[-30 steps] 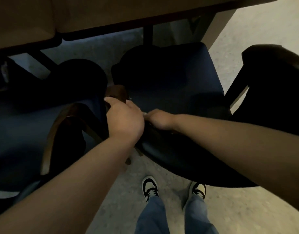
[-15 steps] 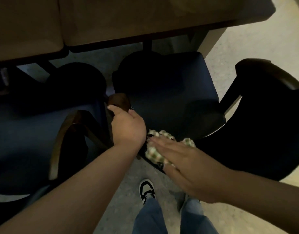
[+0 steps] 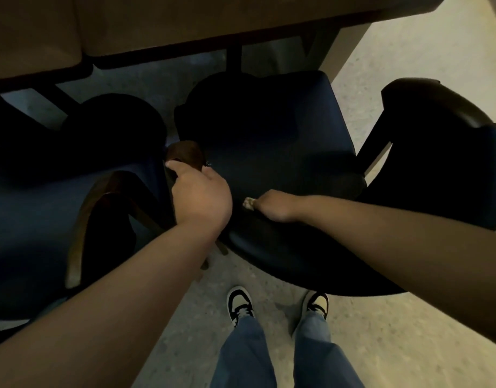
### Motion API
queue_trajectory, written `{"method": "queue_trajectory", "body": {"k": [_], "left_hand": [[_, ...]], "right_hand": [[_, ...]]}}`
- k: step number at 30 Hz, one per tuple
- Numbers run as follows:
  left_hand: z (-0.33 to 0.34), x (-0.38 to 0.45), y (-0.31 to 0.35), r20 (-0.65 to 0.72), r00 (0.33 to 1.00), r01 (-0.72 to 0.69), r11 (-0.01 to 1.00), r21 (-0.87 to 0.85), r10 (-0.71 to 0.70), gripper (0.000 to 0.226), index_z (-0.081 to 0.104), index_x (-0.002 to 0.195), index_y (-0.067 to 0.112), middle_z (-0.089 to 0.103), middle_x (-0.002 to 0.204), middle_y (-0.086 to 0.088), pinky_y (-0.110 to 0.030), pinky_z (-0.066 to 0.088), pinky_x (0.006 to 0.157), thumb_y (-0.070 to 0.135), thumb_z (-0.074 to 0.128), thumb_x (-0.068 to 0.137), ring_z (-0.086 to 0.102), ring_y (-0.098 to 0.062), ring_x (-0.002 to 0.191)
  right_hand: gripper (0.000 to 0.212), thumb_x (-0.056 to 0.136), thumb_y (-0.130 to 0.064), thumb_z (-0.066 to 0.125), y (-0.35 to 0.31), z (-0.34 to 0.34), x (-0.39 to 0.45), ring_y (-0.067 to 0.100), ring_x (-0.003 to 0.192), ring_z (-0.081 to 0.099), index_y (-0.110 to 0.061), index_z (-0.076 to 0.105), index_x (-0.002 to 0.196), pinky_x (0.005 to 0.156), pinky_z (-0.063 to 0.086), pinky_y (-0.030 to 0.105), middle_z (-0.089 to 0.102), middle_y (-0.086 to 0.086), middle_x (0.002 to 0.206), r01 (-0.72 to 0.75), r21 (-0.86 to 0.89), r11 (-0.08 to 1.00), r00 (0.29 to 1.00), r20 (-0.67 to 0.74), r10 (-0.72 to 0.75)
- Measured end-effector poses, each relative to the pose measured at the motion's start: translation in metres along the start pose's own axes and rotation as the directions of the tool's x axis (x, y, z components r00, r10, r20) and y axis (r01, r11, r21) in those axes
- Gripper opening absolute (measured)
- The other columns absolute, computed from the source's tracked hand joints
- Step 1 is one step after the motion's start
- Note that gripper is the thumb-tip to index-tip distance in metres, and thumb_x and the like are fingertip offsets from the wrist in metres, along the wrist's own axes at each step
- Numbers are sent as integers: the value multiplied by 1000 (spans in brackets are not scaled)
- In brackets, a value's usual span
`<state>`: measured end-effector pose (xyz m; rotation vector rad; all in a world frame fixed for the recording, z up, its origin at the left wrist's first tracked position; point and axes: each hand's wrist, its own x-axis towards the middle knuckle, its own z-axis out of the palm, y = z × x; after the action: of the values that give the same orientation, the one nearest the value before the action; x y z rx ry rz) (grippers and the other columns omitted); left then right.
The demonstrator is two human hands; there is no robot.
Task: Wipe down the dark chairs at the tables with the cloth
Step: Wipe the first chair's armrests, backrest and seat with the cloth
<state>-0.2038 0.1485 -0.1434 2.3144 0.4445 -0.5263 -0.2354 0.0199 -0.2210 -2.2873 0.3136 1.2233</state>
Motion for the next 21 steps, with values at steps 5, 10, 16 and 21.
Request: {"method": "queue_trajectory", "body": {"k": [5,10,16,21], "left_hand": [[-1,0,0,6,1000,1,1000,3,-1,65,0,154,2,52,136,-19,-28,37,78,27,34,104,55,-29,114],[-3,-3,4,14,1000,27,999,-18,-26,65,1,154,2,47,142,-20,-27,36,84,26,35,105,49,-32,125],[-5,-1,4,37,998,60,993,-102,-57,65,1,155,6,39,149,-19,-33,33,104,32,32,104,42,-33,132],[-3,2,2,35,998,55,992,-110,-51,63,2,155,6,36,151,-17,-33,33,103,33,30,105,40,-32,134]], "right_hand": [[34,101,-17,34,-5,-9,-24,29,96,60,0,63,105,80,45,31,63,18,110,72,11,997,995,-67,-71],[32,95,-13,35,-32,-8,-108,29,98,59,-13,61,115,84,48,35,64,12,110,296,67,953,924,-274,-268],[38,95,-11,42,-53,20,-146,23,115,51,-14,51,131,92,37,30,54,5,131,348,-64,935,827,-450,-338],[45,80,-2,55,-29,38,-171,28,112,62,0,59,125,96,47,33,62,15,125,270,-229,935,757,-549,-353]]}}
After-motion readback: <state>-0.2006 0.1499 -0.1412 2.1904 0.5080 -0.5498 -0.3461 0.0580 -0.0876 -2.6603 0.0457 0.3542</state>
